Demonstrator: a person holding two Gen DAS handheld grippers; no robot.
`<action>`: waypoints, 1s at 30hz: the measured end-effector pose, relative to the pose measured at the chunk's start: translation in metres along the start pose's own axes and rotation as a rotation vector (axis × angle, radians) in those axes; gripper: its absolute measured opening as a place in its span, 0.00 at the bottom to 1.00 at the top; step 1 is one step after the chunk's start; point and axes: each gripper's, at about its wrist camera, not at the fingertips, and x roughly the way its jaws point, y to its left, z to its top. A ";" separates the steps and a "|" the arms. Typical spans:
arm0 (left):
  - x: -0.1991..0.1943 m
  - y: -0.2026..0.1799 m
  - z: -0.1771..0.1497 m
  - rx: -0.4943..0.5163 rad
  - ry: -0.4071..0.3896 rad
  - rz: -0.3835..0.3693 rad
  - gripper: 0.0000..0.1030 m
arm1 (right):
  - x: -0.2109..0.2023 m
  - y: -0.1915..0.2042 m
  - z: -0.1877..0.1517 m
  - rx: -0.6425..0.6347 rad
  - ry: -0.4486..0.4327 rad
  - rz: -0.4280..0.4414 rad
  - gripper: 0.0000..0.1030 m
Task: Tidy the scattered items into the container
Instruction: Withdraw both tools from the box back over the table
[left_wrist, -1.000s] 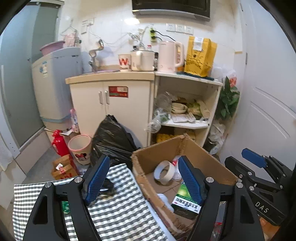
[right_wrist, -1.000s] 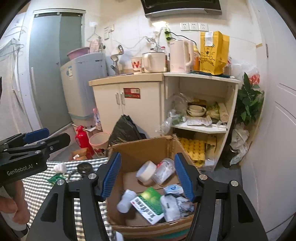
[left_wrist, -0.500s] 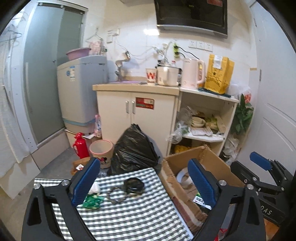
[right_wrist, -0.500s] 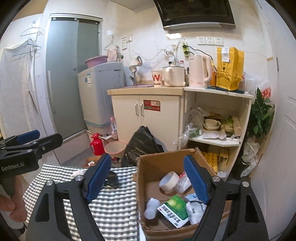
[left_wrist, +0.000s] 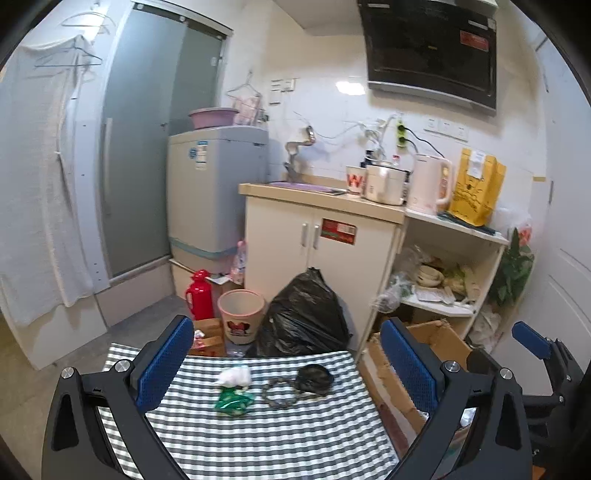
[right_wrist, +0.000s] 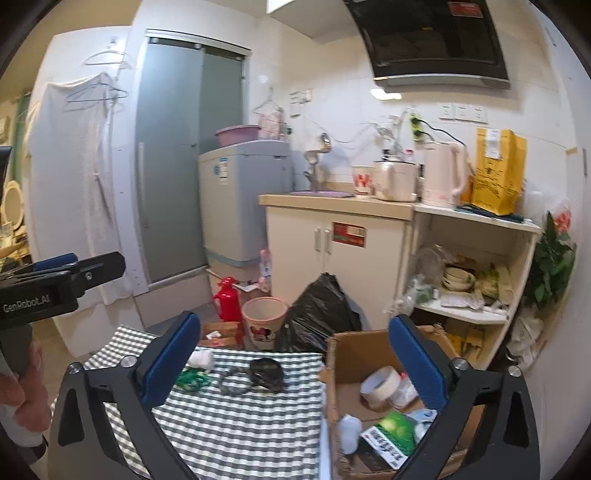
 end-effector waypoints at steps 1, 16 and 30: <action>-0.002 0.004 0.000 -0.002 0.000 0.011 1.00 | 0.000 0.004 0.000 -0.004 -0.002 0.009 1.00; 0.001 0.052 -0.014 -0.027 0.052 0.127 1.00 | 0.025 0.048 -0.004 -0.053 0.047 0.089 1.00; 0.034 0.083 -0.026 -0.026 0.108 0.163 1.00 | 0.067 0.068 -0.016 -0.065 0.110 0.098 1.00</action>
